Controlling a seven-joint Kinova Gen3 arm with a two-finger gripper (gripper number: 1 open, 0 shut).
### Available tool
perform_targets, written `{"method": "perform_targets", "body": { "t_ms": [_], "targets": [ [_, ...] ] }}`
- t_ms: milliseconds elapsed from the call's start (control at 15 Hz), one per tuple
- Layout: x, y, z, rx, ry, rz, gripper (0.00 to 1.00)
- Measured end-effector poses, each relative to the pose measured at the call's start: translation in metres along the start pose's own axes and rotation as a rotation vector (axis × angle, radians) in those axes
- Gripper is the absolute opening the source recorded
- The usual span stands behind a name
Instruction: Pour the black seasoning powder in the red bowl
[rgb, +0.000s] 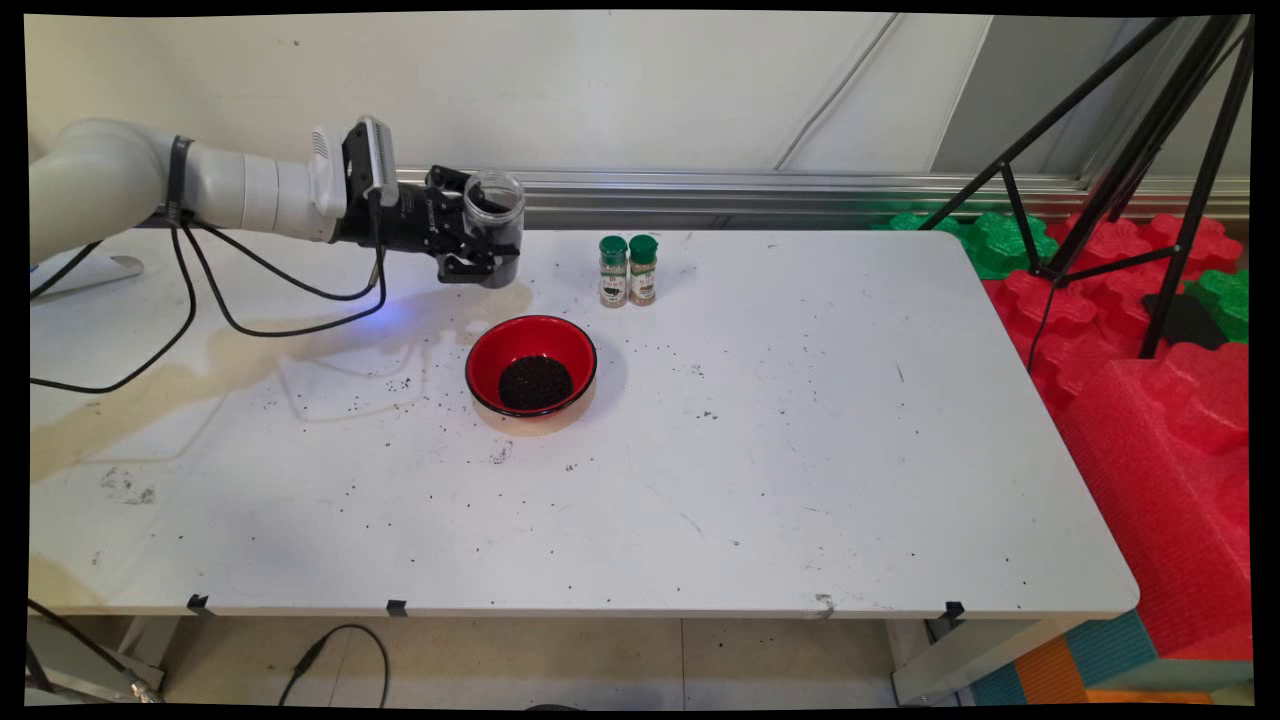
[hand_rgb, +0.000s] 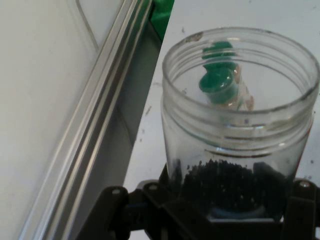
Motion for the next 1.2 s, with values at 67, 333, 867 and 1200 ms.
{"method": "perform_targets", "body": {
  "t_ms": [67, 333, 867, 1200],
  "targets": [
    [-0.0001, 0.0005, 0.0001, 0.004, -0.002, 0.031, 0.0],
    [-0.001, 0.0037, -0.0029, 0.013, -0.007, 0.173, 0.0],
    [-0.0023, 0.0075, -0.0077, 0.013, -0.02, 0.393, 0.0],
    [-0.0015, 0.0098, -0.0087, 0.016, -0.03, 0.525, 0.0]
  ]
}}
